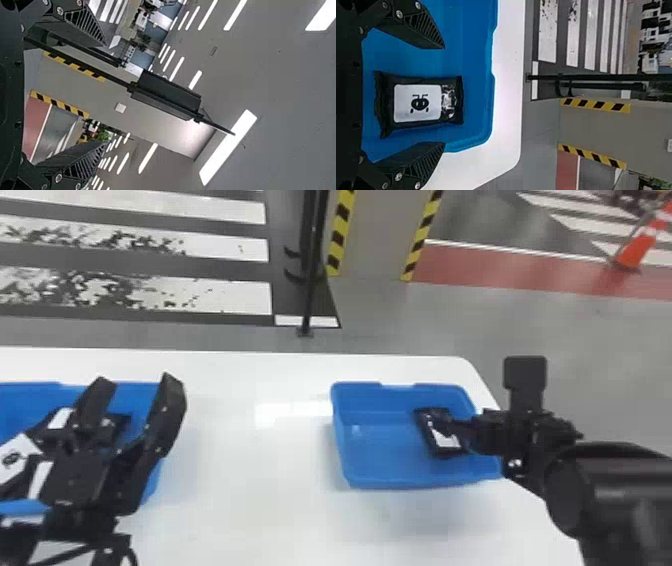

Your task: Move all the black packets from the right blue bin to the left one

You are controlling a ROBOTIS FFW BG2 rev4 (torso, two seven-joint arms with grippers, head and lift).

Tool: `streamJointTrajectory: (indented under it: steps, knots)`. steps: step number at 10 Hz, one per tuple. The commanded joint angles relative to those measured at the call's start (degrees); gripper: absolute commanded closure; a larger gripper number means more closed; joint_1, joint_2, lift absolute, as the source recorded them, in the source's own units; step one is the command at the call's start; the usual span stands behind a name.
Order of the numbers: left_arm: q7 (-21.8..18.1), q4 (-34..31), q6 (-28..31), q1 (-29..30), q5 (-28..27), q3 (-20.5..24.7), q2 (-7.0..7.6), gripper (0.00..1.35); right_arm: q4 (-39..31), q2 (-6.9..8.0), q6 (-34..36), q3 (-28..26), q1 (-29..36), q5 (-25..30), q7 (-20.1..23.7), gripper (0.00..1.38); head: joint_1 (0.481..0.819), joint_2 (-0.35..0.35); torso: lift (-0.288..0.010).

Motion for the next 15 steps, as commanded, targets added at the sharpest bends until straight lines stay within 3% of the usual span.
streamJointTrajectory:
  steps: [1,6,13,15]
  knots:
    - [0.0,0.01,0.19,0.03,0.02,0.01,0.0,0.15,3.61,-0.46,2.06,0.1,-2.36,0.01,0.02,0.18,0.695,-0.256,-0.14]
    - [0.0,-0.27,-0.09,0.17,0.13,0.23,0.0,0.16,14.44,-1.43,-0.05,2.5,-6.58,-3.19,0.11,0.18,0.695,-0.265,-0.14]
    - [0.0,-0.27,-0.93,0.45,0.47,-0.11,0.08,0.16,17.81,-1.16,0.37,3.53,-7.85,-3.07,-1.47,0.18,0.695,-0.25,-0.14]
    - [0.0,-0.27,-1.07,0.45,0.47,-0.22,0.08,0.16,18.23,-1.25,0.37,3.53,-7.85,-2.84,-1.74,0.27,0.695,-0.254,-0.14]
